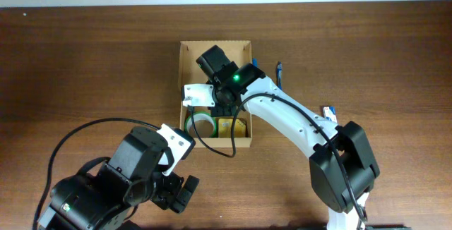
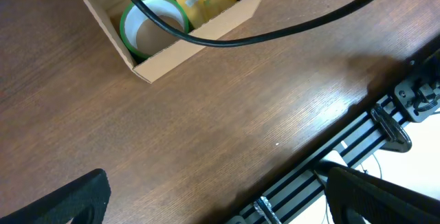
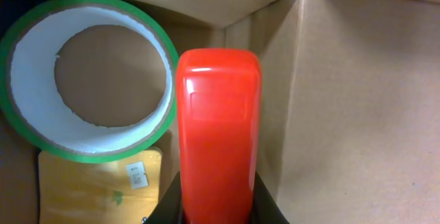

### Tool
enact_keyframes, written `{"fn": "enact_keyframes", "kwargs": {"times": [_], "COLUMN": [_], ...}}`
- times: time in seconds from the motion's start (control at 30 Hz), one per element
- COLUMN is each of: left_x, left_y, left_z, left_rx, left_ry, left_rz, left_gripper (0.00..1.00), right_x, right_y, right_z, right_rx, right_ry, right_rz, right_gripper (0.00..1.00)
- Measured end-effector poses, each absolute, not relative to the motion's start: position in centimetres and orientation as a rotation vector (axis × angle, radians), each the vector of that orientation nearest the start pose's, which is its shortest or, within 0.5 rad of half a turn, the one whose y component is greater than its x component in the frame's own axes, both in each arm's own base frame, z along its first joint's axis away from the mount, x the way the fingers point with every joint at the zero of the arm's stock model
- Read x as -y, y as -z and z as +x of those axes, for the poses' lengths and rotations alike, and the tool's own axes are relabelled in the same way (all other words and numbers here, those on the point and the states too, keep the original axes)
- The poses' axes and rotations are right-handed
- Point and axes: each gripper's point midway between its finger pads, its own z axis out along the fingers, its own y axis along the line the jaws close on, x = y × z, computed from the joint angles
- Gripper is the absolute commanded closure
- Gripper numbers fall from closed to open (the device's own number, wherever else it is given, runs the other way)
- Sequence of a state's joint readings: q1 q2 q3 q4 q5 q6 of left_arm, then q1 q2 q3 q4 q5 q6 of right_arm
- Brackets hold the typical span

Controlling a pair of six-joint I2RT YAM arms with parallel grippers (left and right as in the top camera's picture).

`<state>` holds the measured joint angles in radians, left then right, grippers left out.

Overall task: Pack container
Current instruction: 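Lower the stapler beside the tape and open right gripper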

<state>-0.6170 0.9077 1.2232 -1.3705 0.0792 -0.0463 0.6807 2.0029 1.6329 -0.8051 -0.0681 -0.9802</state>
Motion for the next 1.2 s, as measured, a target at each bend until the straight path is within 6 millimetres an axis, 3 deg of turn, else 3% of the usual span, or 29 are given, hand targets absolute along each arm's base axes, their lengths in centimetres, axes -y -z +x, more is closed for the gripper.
{"fn": "enact_keyframes", "kwargs": {"times": [0.33, 0.5, 0.77, 1.2], "left_x": [12.3, 12.3, 12.3, 12.3], "left_y": [-24.1, -24.1, -24.1, -24.1], "left_z": [14.9, 14.9, 14.9, 14.9], "left_rx": [-2.545, -2.545, -2.545, -2.545], "left_ry": [0.328, 0.328, 0.328, 0.328], "left_rz": [0.775, 0.775, 0.775, 0.775], "left_gripper": [0.00, 0.00, 0.00, 0.00], "right_x": [-30.6, -30.7, -30.6, -30.5], "right_y": [-7.0, -7.0, -7.0, -7.0], "right_z": [36.4, 36.7, 36.9, 37.0], "right_rx": [-1.871, -1.865, -1.866, -1.874], "right_ry": [0.004, 0.013, 0.021, 0.021], "right_rz": [-2.067, -2.060, -2.054, -2.047], "right_gripper": [0.93, 0.89, 0.69, 0.67]}}
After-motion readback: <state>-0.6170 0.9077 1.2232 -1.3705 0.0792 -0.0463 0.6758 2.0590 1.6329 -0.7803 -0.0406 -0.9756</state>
